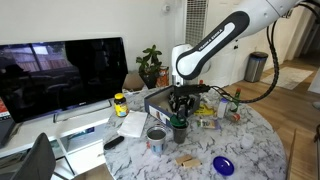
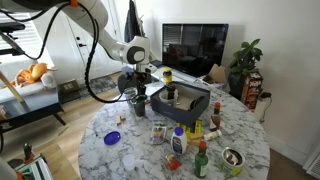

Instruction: Put the toy car on the table then put the blue lid on the green one

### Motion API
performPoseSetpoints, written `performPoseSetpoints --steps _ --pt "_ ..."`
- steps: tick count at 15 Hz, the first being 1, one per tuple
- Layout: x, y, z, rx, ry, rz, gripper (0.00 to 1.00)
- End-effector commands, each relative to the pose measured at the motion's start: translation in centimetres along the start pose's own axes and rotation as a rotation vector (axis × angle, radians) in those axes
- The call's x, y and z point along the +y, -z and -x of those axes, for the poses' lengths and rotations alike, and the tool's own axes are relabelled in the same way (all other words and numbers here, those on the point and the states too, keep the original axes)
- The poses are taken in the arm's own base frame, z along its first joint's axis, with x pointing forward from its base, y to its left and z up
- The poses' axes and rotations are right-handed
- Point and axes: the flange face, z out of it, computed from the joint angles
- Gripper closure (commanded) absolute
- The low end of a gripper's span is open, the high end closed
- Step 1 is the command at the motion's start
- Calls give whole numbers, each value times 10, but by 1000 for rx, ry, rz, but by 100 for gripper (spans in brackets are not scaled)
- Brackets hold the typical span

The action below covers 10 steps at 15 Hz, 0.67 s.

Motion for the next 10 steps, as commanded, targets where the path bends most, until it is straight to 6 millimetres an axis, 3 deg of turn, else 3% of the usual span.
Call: performPoseSetpoints --steps 1,2,6,10 --pt "-3 -6 -1 18 -1 1 58" --pt "-3 -6 -1 18 -2 0 55" --pt "-3 -7 -1 16 -3 -3 59" --pt "-3 -7 -1 16 -4 -5 70"
